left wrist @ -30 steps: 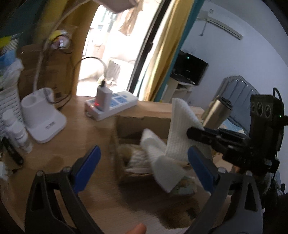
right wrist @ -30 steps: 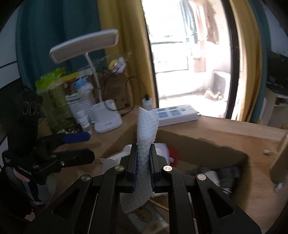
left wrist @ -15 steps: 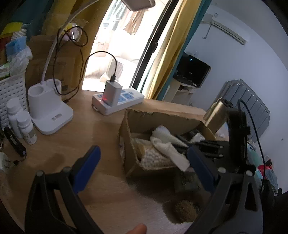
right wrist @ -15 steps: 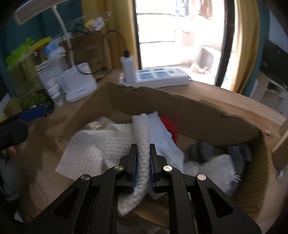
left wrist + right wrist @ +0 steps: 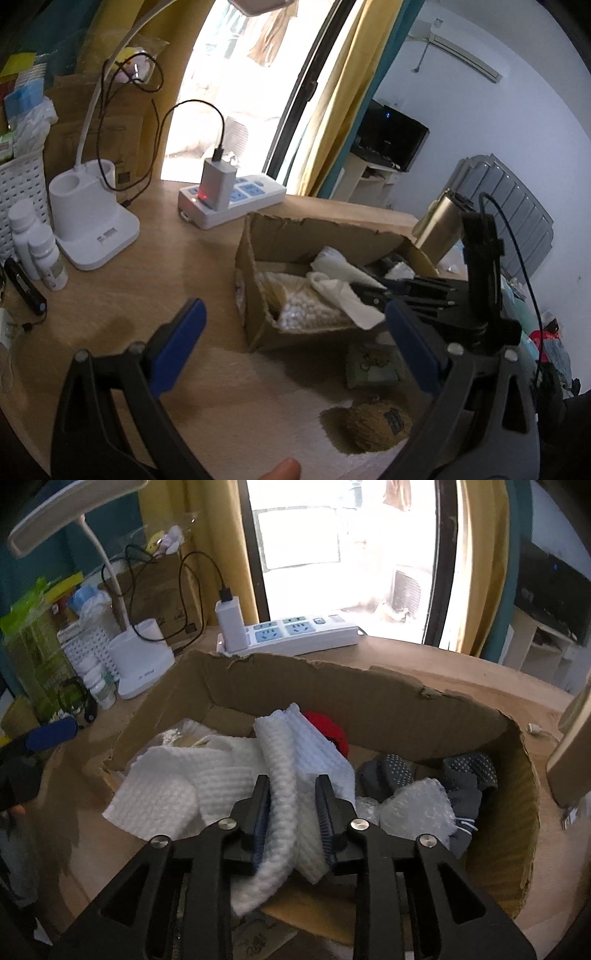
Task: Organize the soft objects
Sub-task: 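Lower the towel into the box and open the right tool while the left tool releases its towel, then grasp the brown fuzzy plush pouch with the left tool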
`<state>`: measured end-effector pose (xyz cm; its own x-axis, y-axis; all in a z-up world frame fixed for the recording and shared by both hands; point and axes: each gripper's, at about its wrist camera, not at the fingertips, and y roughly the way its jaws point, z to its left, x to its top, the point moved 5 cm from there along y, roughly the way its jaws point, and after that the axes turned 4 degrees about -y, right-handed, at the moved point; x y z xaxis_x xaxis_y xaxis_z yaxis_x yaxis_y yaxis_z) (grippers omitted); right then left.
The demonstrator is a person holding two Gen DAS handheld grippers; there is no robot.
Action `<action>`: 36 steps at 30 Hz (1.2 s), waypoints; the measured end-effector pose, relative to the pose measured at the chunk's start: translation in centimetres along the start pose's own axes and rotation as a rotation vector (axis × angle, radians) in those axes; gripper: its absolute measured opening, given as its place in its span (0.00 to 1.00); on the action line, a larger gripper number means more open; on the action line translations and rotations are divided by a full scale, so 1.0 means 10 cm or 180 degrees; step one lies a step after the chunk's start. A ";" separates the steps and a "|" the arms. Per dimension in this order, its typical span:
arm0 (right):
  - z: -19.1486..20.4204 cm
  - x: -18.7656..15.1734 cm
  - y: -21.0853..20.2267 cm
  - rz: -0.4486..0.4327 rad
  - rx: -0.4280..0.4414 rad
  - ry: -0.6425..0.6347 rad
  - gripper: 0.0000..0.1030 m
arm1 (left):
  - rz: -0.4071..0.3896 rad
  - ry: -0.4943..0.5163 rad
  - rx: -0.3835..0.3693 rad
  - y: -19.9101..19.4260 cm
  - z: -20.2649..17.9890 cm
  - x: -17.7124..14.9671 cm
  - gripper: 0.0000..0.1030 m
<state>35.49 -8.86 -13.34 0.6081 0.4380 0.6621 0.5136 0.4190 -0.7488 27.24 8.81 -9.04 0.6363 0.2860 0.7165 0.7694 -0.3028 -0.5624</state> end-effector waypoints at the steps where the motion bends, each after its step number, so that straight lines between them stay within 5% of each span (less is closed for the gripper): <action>1: 0.00 0.01 -0.04 -0.0046 0.0000 0.0020 0.32 | 0.0003 0.0006 0.0000 -0.01 -0.02 -0.01 0.96; 3: -0.01 0.02 -0.13 -0.0128 0.0000 0.0044 0.44 | -0.0003 0.0021 -0.0007 -0.03 -0.06 -0.01 0.96; 9: -0.03 0.04 -0.41 -0.0317 -0.0072 0.0039 0.52 | -0.0034 0.0045 -0.0004 -0.10 -0.13 -0.03 0.96; 17: 0.02 -0.05 -0.79 -0.0478 -0.0132 0.0049 0.55 | -0.0111 0.0043 -0.0032 -0.23 -0.26 -0.06 0.96; 36: 0.17 -0.34 -1.22 -0.0609 -0.0118 0.0026 0.60 | -0.0134 0.0146 0.0334 -0.40 -0.40 -0.29 0.96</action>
<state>26.06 -14.13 -6.41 0.5020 0.3468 0.7923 0.6421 0.4642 -0.6101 22.10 5.56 -7.24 0.6019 0.2538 0.7572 0.7986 -0.1941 -0.5698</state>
